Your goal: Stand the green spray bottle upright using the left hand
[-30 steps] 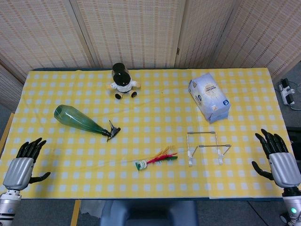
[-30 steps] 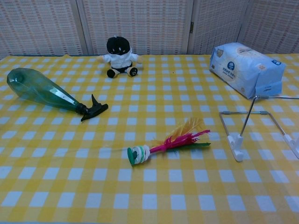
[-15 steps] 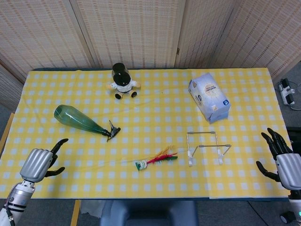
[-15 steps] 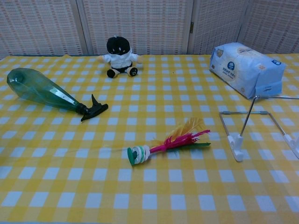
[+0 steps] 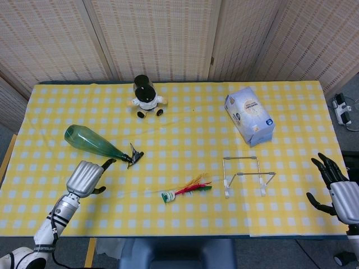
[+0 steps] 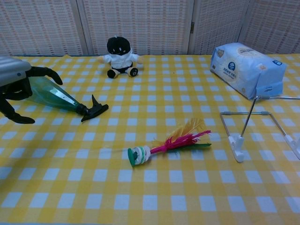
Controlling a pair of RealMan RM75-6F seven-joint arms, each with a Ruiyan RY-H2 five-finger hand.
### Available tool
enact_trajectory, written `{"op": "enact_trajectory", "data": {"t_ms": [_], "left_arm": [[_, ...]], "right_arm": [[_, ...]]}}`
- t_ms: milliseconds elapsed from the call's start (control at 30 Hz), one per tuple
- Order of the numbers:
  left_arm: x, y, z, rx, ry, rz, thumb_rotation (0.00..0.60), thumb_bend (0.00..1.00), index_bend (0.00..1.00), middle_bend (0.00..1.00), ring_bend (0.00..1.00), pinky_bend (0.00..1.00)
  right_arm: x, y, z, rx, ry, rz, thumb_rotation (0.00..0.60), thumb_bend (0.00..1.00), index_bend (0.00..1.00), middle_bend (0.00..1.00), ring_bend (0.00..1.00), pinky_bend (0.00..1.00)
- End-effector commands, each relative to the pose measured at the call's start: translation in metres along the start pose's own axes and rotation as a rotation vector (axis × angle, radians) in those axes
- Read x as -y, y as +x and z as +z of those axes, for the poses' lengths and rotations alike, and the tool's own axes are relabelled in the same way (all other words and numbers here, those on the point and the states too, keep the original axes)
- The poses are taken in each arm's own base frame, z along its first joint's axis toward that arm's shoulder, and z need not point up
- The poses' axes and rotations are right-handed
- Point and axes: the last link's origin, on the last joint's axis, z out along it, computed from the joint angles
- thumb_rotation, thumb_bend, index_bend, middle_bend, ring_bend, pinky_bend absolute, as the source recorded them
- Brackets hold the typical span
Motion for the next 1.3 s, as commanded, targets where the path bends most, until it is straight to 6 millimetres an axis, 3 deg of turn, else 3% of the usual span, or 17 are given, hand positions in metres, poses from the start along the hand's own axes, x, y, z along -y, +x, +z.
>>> {"op": "enact_trajectory", "data": {"t_ms": [33,233,433,700,933,1300], "left_arm": [[0.000,-0.007,0.015,0.025,0.007,-0.006,0.600,0.19,0.26,1.00,1.00,1.00],[-0.004,-0.012,0.041,0.012,-0.019,-0.008,0.600,0.19,0.32,1.00,1.00,1.00],[0.006,-0.021,0.067,0.018,0.000,0.012,0.600,0.20,0.42,1.00,1.00,1.00],[0.021,-0.035,0.081,0.030,0.044,0.038,0.600,0.23,0.34,1.00,1.00,1.00],[0.015,-0.039,0.085,0.013,0.044,0.086,0.600,0.25,0.34,1.00,1.00,1.00],[0.007,-0.051,0.103,0.018,0.037,0.152,0.600,0.26,0.35,1.00,1.00,1.00]], "right_arm": [[0.000,0.003,-0.002,-0.009,0.014,0.007,0.600,0.36,0.00,0.00,0.02,0.37],[-0.004,0.002,0.001,-0.001,0.029,0.031,0.600,0.36,0.00,0.00,0.03,0.37],[-0.004,-0.001,0.004,0.027,0.040,0.039,0.600,0.36,0.00,0.00,0.03,0.37],[-0.005,-0.005,0.009,0.032,0.069,0.065,0.600,0.36,0.00,0.00,0.06,0.37],[-0.001,-0.013,0.011,0.070,0.088,0.037,0.600,0.36,0.00,0.00,0.06,0.37],[-0.006,-0.008,0.007,0.049,0.073,0.043,0.600,0.36,0.00,0.00,0.06,0.37]]}}
